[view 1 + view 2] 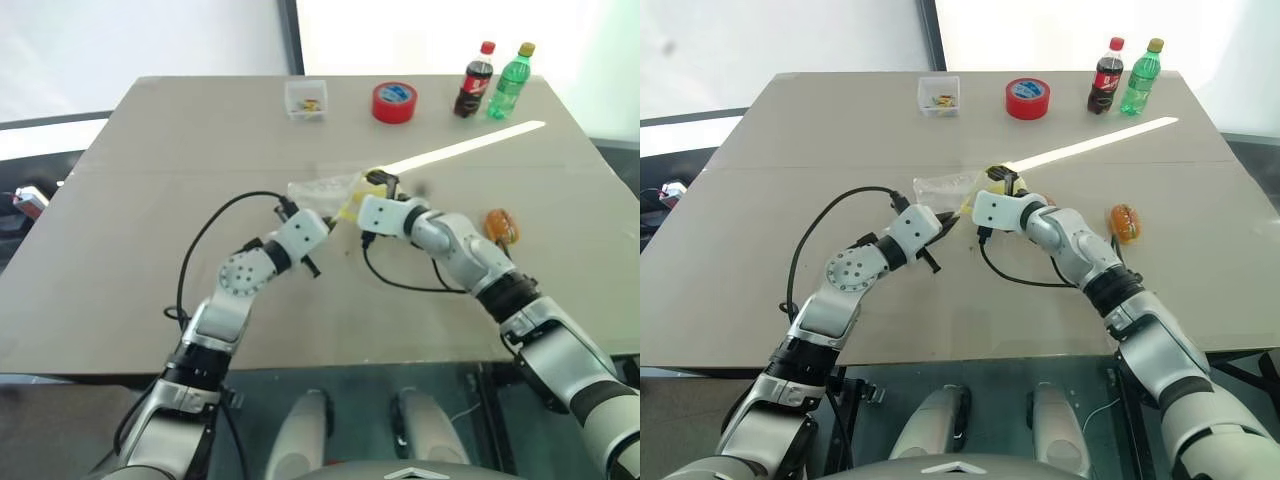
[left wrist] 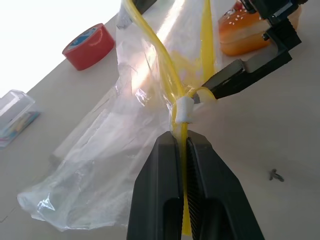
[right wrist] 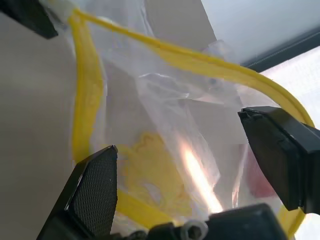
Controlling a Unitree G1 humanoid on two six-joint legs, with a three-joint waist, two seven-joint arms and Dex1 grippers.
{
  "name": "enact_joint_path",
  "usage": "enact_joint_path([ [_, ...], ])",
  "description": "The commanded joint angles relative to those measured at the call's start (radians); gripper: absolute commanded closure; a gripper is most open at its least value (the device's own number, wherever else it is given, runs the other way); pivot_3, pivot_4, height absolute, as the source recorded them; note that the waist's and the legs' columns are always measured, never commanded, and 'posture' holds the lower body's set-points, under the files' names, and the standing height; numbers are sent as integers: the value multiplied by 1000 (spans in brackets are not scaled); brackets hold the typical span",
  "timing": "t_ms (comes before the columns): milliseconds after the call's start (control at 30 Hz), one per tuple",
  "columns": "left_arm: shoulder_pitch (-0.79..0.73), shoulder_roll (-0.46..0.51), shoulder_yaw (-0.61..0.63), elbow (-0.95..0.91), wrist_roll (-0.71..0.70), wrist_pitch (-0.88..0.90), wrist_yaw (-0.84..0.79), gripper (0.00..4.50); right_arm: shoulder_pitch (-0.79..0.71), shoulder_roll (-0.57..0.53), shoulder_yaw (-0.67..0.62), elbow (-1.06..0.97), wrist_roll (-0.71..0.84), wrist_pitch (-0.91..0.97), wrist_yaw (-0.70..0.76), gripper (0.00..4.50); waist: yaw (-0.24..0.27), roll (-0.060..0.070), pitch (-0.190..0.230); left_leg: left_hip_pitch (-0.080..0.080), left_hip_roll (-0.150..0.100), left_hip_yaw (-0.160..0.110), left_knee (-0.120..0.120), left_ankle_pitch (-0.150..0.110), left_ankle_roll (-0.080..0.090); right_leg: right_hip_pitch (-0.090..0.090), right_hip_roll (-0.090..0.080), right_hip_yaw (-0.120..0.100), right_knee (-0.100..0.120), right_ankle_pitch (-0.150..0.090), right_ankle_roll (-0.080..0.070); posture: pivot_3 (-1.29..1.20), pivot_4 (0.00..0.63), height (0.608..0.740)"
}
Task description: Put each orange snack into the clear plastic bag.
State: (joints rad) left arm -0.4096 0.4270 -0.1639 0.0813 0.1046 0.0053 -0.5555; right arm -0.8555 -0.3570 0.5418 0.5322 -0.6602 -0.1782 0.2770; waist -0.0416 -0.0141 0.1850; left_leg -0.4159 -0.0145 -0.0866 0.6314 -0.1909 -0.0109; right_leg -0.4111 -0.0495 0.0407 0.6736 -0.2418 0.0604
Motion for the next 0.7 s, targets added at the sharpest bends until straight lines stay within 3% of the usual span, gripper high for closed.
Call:
enact_joint_path([
  [33, -15, 3, 29, -25, -1, 2, 24, 4500, -25, -33, -23, 9, -28, -12, -38, 24, 0, 0, 0, 0, 0, 0, 0, 0, 0, 0, 0, 0, 0, 0, 0, 0, 150, 740],
  [367, -12, 1, 26, -20, 1, 5, 46, 4500, 11, -29, -50, -30, 38, -34, 24, 24, -2, 0, 0, 0, 0, 0, 0, 0, 0, 0, 0, 0, 0, 0, 0, 0, 150, 740],
  [700, -10, 1, 37, -10, -5, 19, 62, 4500, 196, -39, -259, -362, 369, 192, 278, 24, 2, 0, 0, 0, 0, 0, 0, 0, 0, 1, 0, 0, -1, 0, 0, 0, 150, 740],
])
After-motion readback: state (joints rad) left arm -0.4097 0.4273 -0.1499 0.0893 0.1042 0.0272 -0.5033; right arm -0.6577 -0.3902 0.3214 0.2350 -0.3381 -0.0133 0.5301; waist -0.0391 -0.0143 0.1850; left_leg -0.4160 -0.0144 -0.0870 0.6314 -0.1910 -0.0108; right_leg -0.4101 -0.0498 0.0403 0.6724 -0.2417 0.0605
